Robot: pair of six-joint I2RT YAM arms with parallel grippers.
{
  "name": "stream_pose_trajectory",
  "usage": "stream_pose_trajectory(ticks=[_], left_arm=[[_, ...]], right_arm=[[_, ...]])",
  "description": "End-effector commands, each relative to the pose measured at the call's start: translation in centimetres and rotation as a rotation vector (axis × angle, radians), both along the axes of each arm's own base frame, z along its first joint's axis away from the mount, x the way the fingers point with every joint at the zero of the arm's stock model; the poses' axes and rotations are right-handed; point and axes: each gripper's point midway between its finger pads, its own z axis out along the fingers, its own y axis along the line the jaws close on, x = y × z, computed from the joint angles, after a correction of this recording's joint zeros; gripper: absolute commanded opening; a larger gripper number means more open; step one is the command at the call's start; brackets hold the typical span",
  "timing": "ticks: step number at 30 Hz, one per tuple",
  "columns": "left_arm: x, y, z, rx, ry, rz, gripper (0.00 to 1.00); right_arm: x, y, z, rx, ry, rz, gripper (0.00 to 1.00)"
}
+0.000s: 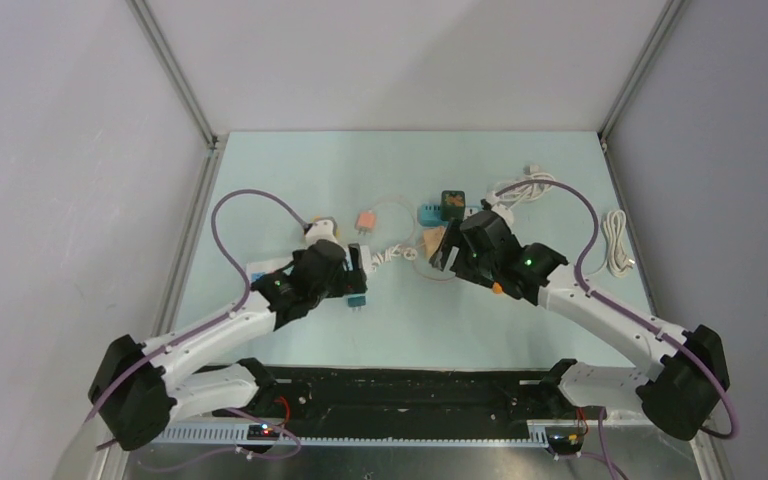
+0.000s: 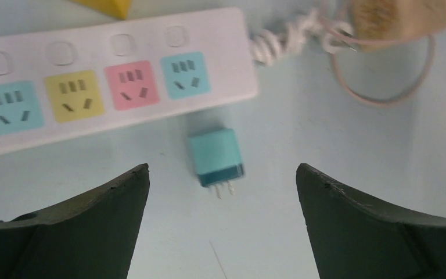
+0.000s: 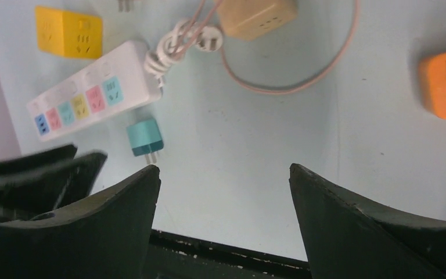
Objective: Insert the plug
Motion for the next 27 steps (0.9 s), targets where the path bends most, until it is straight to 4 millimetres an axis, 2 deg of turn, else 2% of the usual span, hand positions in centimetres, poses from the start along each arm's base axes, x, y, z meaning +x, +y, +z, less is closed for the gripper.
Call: stream_pose_trajectory(ticks=[1,2,5,6,7,8,9,10,11,12,13,14,15,17,20,21,22,23,24,25,26,27], left_arm=[[3.8,2.8,1.7,-0.047,-0.011,0.163,1.0],[4.3,3.5,2.1,-0.047,-0.02,0.188,1.0],[7.1,7.7,3.4,-0.007,-0.073,0.354,1.0],[7.5,9.3,3.5,0.029,-0.095,0.414,1.0],[7.8,10.8,3.4,0.046,-0.104,0.472,1.0],[7.8,12.3,3.2,0.076,-0.113,0.527,1.0],[8.0,13.8,3.0,0.09,-0.112,0.58,1.0],[8.2,15.4,2.8,0.097,-0.105,0.627,1.0],[8.3,15.9,2.6,0.097,-0.093,0.639,1.0],[8.4,17.2,2.5,0.092,-0.085,0.679,1.0],[8.5,17.5,2.2,0.076,-0.071,0.687,1.0],[8.5,18.4,2.1,0.073,-0.065,0.717,1.0],[8.6,18.8,1.9,0.073,-0.056,0.729,1.0],[8.7,20.0,1.5,0.088,-0.046,0.77,1.0],[8.5,21.9,0.0,0.107,0.004,0.825,1.0],[8.4,22.2,-0.5,0.1,0.02,0.834,1.0],[8.1,23.1,-1.1,0.095,0.04,0.867,1.0],[7.9,23.3,-1.6,0.079,0.057,0.872,1.0],[7.6,24.5,-2.1,0.063,0.072,0.921,1.0],[7.6,24.5,-2.3,0.039,0.083,0.922,1.0],[7.8,24.8,-2.5,0.022,0.094,0.929,1.0],[8.0,24.8,-2.3,0.016,0.091,0.928,1.0]], right_arm=[[-0.4,3.7,1.3,0.085,-0.061,0.199,0.84],[-0.3,4.3,1.2,0.089,-0.066,0.221,0.82],[-0.7,6.3,0.2,0.125,-0.031,0.299,0.81],[-1.1,7.5,0.5,0.162,-0.033,0.356,0.83],[-1.4,8.4,-0.4,0.16,-0.012,0.398,0.89],[-1.5,9.4,0.2,0.177,-0.039,0.46,0.92],[-1.8,10.2,-0.7,0.161,-0.018,0.491,0.96],[-1.7,10.7,-0.5,0.145,-0.022,0.518,0.97],[-1.9,11.2,-1.7,0.109,0.0,0.547,0.98],[-1.5,11.7,-1.4,0.096,-0.007,0.551,0.98],[-1.4,12.2,-2.5,0.071,0.013,0.563,0.98],[-0.8,12.9,-2.1,0.073,0.004,0.566,0.98],[-0.4,13.4,-3.1,0.06,0.022,0.568,0.97],[1.0,14.8,-3.1,0.077,0.006,0.559,0.96],[3.0,16.8,-4.3,0.095,0.025,0.538,0.91],[3.7,17.5,-3.8,0.106,0.018,0.524,0.91],[4.1,17.7,-5.4,0.086,0.046,0.51,0.9],[4.9,18.1,-5.1,0.084,0.04,0.486,0.9],[5.2,18.3,-6.5,0.067,0.066,0.477,0.89],[5.7,18.7,-6.4,0.066,0.069,0.463,0.89],[6.0,18.8,-7.7,0.046,0.097,0.451,0.87],[6.4,19.0,-7.5,0.038,0.104,0.437,0.86]])
